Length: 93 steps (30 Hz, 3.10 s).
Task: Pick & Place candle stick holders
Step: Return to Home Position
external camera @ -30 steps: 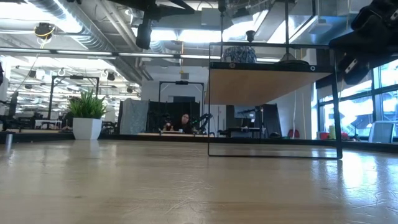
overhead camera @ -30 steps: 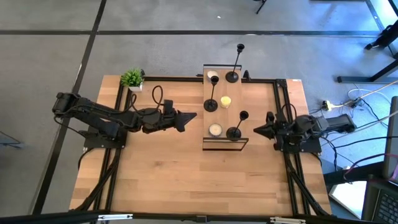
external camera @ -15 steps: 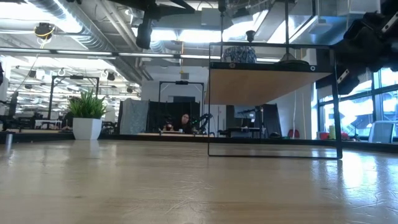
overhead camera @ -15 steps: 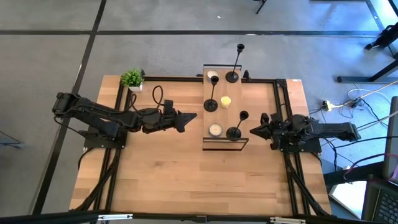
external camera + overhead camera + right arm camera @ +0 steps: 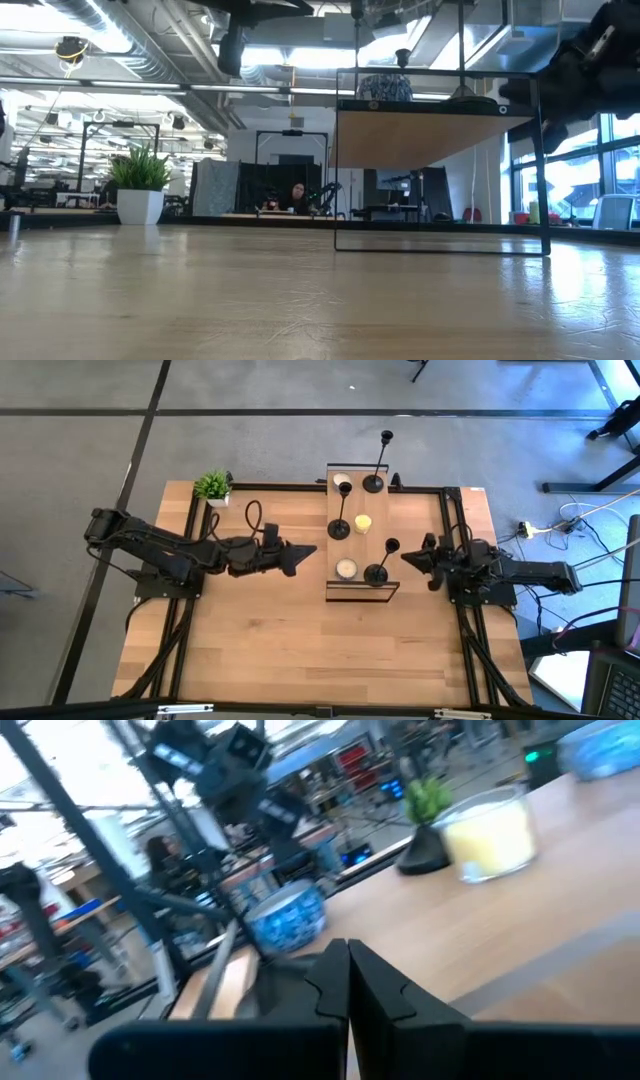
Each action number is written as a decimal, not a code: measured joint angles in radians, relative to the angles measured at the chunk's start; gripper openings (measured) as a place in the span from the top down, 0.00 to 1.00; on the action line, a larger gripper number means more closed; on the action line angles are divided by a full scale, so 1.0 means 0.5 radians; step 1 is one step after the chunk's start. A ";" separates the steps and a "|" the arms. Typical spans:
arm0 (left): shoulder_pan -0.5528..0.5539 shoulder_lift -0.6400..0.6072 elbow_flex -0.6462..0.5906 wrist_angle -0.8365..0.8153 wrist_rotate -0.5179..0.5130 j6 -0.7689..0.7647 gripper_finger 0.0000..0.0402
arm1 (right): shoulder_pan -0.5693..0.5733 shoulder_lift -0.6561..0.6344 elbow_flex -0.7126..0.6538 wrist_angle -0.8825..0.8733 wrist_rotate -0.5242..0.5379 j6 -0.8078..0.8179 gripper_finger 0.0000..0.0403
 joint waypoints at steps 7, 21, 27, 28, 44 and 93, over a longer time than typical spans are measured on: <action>-0.013 0.000 0.000 0.000 -0.016 0.017 1.00 | -0.063 0.045 0.001 0.025 0.162 -0.060 1.00; -0.012 0.000 0.000 -0.002 -0.016 0.248 1.00 | -0.086 0.252 0.002 0.023 0.146 -0.213 1.00; -0.012 0.000 0.000 -0.002 0.026 0.249 1.00 | -0.085 0.272 0.002 0.023 0.130 -0.211 1.00; -0.012 0.000 0.000 -0.002 0.026 0.249 1.00 | -0.085 0.272 0.003 0.023 0.130 -0.211 1.00; 0.024 -0.005 -0.001 0.134 0.218 0.298 1.00 | -0.084 0.272 0.003 0.022 0.124 -0.211 1.00; -0.128 -1.465 -0.081 -0.983 0.727 1.445 1.00 | -0.085 0.272 0.003 0.022 0.127 -0.211 1.00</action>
